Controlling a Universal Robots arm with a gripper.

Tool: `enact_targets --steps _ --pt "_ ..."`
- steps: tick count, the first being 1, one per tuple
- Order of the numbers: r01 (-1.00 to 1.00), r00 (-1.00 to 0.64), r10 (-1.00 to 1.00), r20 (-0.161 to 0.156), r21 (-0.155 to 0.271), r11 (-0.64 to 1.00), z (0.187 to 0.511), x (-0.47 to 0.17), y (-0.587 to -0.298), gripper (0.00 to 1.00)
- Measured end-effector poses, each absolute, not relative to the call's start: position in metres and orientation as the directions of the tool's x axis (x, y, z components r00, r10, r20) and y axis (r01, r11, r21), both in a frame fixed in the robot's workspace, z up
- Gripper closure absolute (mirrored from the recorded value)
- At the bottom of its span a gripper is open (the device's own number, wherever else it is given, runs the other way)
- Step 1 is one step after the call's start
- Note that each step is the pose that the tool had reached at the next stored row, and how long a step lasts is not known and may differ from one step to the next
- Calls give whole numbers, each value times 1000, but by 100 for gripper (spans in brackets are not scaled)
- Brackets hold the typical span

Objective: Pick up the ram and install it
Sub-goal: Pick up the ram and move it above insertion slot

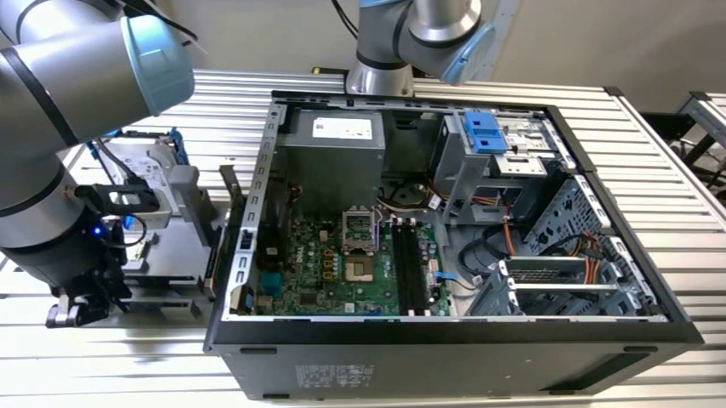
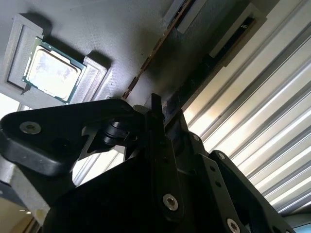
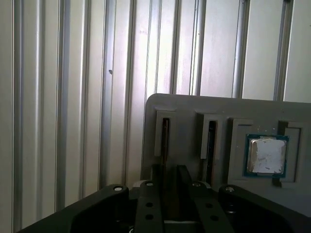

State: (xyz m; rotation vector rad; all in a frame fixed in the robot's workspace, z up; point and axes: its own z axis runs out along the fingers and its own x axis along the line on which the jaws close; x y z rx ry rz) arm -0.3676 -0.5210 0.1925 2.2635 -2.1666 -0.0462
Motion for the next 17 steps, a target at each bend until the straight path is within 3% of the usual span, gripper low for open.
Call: enact_targets --steps 17 --pt "-999 44 -999 -16 26 -44 195 -368 -521 100"
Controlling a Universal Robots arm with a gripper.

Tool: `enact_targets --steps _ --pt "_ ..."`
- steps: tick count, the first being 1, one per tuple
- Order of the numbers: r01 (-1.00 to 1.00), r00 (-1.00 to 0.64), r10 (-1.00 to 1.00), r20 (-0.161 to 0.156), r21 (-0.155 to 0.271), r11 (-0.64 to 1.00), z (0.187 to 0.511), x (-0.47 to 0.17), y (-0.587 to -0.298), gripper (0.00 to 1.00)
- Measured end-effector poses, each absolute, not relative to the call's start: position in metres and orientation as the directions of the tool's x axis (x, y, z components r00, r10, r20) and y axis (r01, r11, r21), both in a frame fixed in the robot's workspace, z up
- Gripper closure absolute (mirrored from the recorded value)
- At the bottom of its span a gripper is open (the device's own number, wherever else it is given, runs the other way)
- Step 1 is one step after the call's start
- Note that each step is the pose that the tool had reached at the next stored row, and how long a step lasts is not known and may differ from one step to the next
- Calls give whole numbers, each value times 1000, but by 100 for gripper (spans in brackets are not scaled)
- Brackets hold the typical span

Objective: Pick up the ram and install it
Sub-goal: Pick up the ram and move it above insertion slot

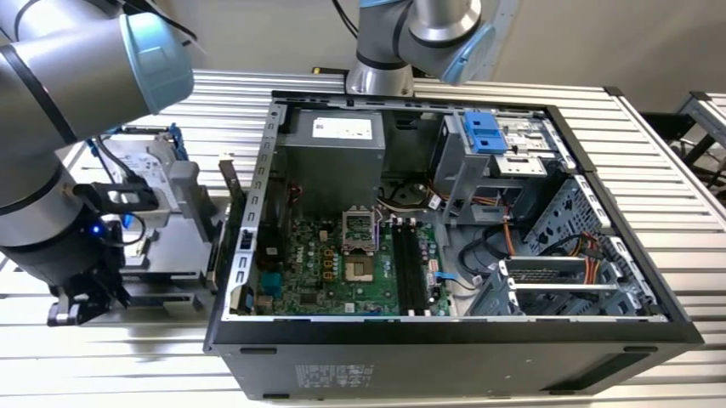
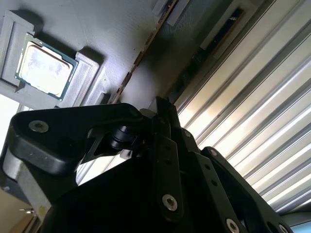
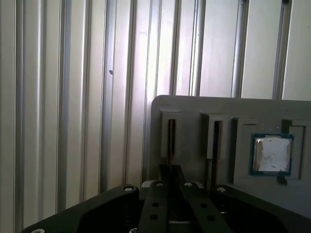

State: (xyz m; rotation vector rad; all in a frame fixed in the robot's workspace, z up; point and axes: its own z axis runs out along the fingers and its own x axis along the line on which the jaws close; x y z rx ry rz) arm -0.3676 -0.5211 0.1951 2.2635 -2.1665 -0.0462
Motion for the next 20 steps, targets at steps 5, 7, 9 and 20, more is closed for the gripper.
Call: enact_targets --steps 5,7,9,20 --pt "-999 44 -999 -16 26 -44 200 -368 -521 100" --pt "-999 44 -999 -16 26 -44 203 -368 -521 100" --pt "-999 44 -999 -16 26 -44 206 -368 -521 100" --pt "-999 44 -999 -16 25 -44 218 -368 -521 100"
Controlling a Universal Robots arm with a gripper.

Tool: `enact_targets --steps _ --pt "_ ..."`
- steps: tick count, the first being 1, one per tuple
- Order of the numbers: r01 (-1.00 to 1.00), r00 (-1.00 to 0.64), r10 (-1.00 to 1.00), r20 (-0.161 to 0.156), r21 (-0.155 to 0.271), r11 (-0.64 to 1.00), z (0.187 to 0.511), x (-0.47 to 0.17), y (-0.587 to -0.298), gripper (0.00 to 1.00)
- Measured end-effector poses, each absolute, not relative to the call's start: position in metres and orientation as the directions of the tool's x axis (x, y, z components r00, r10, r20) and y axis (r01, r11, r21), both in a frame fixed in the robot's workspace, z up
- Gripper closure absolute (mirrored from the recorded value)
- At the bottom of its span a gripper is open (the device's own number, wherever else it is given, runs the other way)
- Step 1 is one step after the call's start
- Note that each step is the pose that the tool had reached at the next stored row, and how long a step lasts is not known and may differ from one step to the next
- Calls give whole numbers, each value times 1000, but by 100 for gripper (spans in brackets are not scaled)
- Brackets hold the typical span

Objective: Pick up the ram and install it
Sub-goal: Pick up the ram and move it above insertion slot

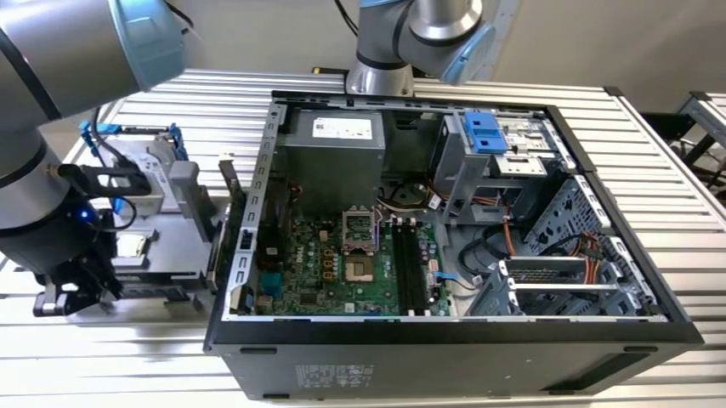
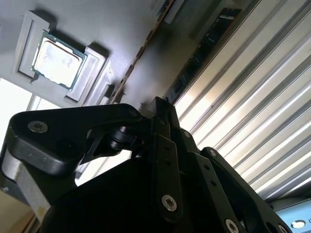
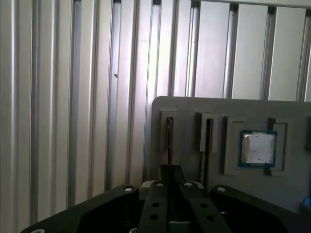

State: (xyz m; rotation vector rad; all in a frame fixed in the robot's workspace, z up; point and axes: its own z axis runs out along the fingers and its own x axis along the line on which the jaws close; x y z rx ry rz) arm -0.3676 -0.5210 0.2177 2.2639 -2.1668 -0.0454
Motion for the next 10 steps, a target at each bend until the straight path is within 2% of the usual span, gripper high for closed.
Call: enact_targets --steps 10 --pt "-999 43 -999 -16 25 -43 230 -368 -521 100"
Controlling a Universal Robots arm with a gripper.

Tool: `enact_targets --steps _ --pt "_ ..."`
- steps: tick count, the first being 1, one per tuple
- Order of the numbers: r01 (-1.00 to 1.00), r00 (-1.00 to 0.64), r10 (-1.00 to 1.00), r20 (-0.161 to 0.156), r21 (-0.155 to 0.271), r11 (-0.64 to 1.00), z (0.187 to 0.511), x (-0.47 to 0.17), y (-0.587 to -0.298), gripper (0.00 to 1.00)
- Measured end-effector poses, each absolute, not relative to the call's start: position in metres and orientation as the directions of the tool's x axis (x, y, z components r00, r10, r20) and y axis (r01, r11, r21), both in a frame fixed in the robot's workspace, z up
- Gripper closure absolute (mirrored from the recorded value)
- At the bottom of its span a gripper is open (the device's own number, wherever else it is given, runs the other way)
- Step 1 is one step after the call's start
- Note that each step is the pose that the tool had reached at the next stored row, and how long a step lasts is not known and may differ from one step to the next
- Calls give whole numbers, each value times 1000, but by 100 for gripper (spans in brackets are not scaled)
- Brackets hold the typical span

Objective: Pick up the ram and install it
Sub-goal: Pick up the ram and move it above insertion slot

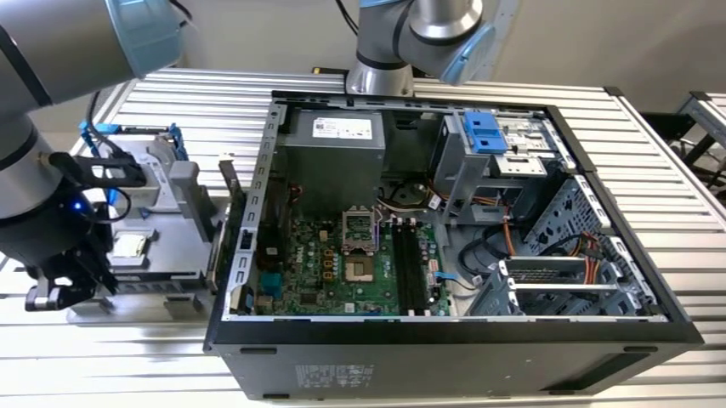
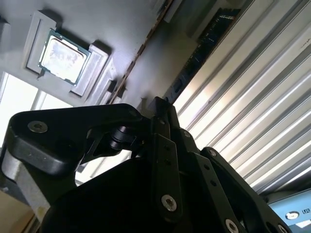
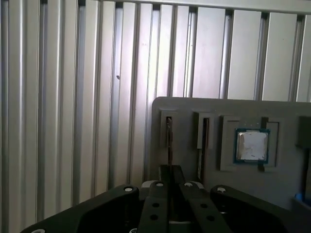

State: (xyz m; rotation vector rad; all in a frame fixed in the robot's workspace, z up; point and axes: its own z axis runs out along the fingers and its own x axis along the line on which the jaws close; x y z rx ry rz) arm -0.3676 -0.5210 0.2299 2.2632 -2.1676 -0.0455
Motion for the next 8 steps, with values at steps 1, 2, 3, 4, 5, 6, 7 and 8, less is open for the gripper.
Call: enact_targets --steps 1,2,3,4,5,6,7,8 --pt "-999 42 -999 -16 25 -42 231 -368 -521 100" --pt "-999 38 -999 -16 25 -39 232 -368 -521 100" --pt "-999 34 -999 -17 25 -34 233 -368 -521 100" --pt "-999 29 -999 -17 25 -29 234 -368 -521 100" --pt "-999 24 -1000 -17 25 -24 235 -368 -521 100" --pt "-999 19 -1000 -17 25 -19 236 -368 -521 100" --pt "-1000 13 -1000 -18 25 -13 237 -368 -521 100" --pt "-1000 7 -1000 -18 25 -8 238 -368 -521 100"
